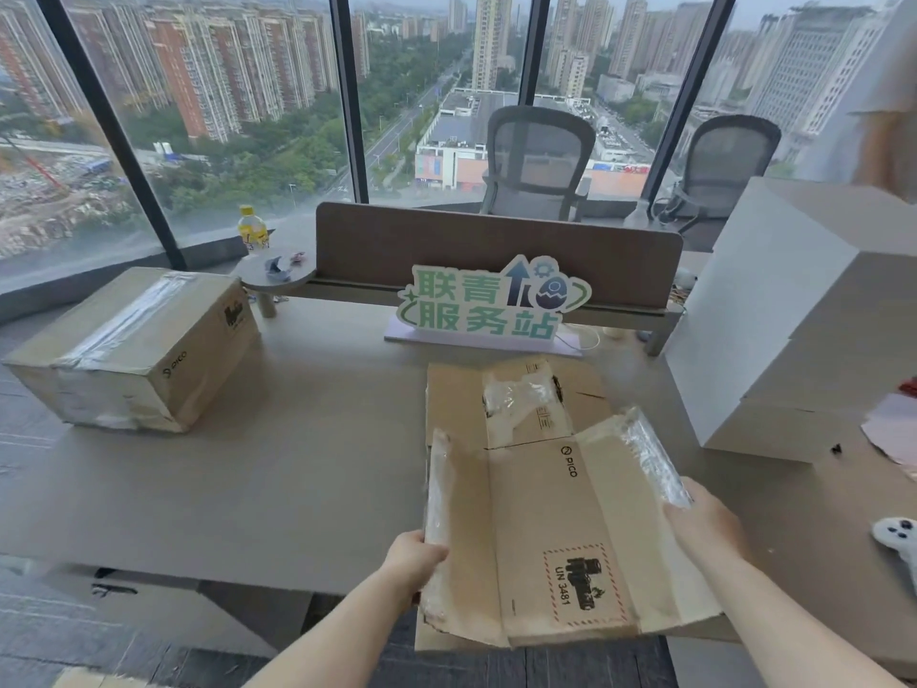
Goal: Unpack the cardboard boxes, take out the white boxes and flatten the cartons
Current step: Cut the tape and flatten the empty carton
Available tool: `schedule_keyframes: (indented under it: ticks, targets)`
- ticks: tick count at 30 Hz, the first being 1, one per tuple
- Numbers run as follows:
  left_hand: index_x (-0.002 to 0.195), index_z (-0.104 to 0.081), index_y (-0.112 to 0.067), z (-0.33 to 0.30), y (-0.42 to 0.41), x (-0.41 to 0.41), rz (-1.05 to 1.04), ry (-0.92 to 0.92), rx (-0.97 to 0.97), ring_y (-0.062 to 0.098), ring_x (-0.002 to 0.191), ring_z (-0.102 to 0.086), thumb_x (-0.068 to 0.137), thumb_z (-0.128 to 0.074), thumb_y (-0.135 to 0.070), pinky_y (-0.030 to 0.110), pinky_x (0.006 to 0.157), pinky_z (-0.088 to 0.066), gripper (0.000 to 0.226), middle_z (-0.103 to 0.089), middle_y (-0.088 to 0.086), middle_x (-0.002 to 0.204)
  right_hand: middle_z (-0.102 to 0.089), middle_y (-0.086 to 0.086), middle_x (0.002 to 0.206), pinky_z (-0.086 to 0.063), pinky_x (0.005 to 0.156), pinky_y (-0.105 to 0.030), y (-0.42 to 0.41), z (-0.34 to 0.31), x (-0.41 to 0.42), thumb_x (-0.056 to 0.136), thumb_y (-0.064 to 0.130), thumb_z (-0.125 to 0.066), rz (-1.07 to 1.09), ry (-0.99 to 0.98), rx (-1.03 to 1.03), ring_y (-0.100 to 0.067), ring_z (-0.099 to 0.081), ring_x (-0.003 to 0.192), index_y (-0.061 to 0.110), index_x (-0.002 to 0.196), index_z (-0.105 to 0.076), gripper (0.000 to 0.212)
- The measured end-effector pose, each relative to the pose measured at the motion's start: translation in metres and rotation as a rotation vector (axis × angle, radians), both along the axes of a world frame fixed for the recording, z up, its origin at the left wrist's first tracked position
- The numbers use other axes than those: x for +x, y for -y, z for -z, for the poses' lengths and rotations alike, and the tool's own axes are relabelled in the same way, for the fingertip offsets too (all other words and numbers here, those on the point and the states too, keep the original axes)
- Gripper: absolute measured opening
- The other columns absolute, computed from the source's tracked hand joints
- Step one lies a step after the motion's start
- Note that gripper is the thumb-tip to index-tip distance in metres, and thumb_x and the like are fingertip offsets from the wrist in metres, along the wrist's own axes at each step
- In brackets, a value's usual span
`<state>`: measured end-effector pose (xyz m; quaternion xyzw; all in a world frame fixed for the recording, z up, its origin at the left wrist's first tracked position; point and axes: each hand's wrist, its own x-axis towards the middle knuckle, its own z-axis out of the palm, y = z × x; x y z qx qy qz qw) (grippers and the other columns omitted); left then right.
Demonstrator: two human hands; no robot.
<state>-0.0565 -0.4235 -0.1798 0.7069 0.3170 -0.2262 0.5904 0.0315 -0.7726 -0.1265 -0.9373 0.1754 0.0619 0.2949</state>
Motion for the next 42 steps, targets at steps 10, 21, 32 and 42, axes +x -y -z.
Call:
schedule_keyframes:
  ticks: [10, 21, 32, 42]
  targets:
    - [0.087, -0.064, 0.000, 0.000, -0.052, 0.020, -0.054, -0.046, 0.381, 0.020, 0.066, -0.056, 0.083, -0.060, -0.005, 0.033, 0.059, -0.047, 0.008, -0.062, 0.008, 0.072, -0.062, -0.004, 0.126, -0.048, 0.081, -0.032, -0.041, 0.067, 0.016, 0.092, 0.029, -0.048, -0.039, -0.165, 0.101, -0.028, -0.061, 0.103, 0.029, 0.140, -0.045, 0.049]
    - [0.134, -0.044, -0.015, 0.011, -0.054, 0.034, 0.065, -0.127, 0.727, 0.029, 0.104, -0.057, 0.090, -0.048, -0.022, 0.036, 0.082, -0.050, 0.045, -0.054, 0.009, 0.118, -0.055, -0.006, 0.131, -0.046, 0.078, -0.034, -0.045, 0.086, 0.053, 0.093, 0.026, -0.045, -0.330, -0.369, -0.194, -0.026, -0.055, 0.097, 0.029, 0.153, -0.016, 0.066]
    - [0.156, -0.018, -0.031, 0.028, -0.022, 0.155, 0.492, 0.185, 0.869, 0.025, 0.152, -0.005, 0.101, -0.039, -0.042, 0.045, 0.121, -0.014, 0.060, -0.008, 0.000, 0.165, -0.013, -0.004, 0.164, -0.016, 0.122, -0.044, -0.137, 0.087, 0.123, 0.101, 0.038, -0.040, -0.640, -0.081, -0.263, -0.027, -0.009, 0.150, 0.021, 0.156, -0.018, 0.062]
    - [0.156, -0.005, -0.037, 0.104, -0.021, 0.209, 0.683, 0.331, 1.025, 0.018, 0.150, 0.020, 0.100, -0.023, -0.053, 0.043, 0.122, 0.009, 0.061, 0.014, 0.001, 0.164, 0.021, -0.001, 0.162, 0.008, 0.122, -0.047, -0.165, 0.156, 0.156, 0.097, 0.061, -0.003, -0.700, -0.073, -0.503, -0.026, 0.019, 0.150, 0.033, 0.155, 0.013, 0.066]
